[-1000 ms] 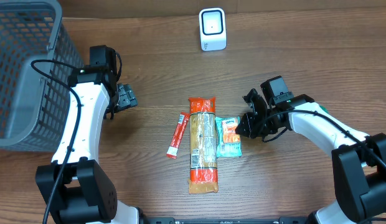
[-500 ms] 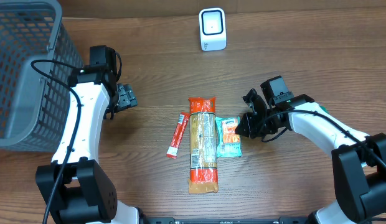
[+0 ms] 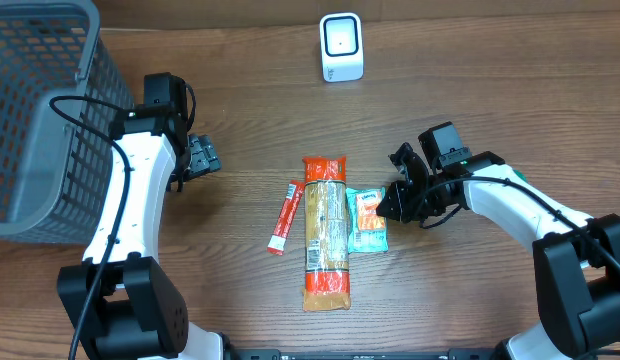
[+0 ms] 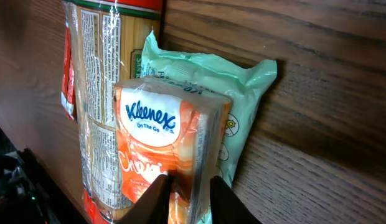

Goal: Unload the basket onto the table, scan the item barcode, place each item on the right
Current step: 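Lower the right gripper and close it on the Kleenex pack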

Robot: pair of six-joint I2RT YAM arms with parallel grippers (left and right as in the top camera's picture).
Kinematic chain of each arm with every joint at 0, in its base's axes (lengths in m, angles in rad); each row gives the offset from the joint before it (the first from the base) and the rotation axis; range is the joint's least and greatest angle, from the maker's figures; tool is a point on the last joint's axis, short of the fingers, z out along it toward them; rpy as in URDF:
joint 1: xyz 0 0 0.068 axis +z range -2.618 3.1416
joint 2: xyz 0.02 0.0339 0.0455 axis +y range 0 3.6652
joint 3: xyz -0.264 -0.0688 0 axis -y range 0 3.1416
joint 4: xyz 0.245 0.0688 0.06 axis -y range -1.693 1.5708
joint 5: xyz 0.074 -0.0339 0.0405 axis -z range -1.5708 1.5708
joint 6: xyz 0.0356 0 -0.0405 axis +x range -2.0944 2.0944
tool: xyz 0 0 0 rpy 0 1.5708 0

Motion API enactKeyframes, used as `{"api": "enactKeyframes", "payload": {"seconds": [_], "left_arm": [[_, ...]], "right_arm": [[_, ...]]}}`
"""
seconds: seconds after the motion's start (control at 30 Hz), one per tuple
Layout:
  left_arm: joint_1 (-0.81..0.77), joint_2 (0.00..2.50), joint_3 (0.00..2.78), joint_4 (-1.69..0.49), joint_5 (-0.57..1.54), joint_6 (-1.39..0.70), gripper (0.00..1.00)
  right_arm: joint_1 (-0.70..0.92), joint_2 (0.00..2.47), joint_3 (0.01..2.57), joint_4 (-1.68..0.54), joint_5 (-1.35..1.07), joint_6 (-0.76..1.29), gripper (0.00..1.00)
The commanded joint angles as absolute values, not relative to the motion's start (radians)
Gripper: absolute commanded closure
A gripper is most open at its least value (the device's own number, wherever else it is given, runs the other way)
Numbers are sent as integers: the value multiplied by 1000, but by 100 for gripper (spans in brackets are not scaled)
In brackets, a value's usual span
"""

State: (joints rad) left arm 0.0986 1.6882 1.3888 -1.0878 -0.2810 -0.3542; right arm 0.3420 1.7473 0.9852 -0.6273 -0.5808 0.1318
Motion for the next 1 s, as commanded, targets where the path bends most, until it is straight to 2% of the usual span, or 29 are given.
{"api": "enactKeyframes", "payload": {"seconds": [0.0, 0.97], "left_arm": [[98, 1667, 1407, -1088, -287, -329, 0], [98, 1667, 1407, -1088, -287, -329, 0]], "right_arm": [[347, 1745, 972, -617, -596, 130, 73], [348, 1771, 965, -574, -597, 157, 71]]}}
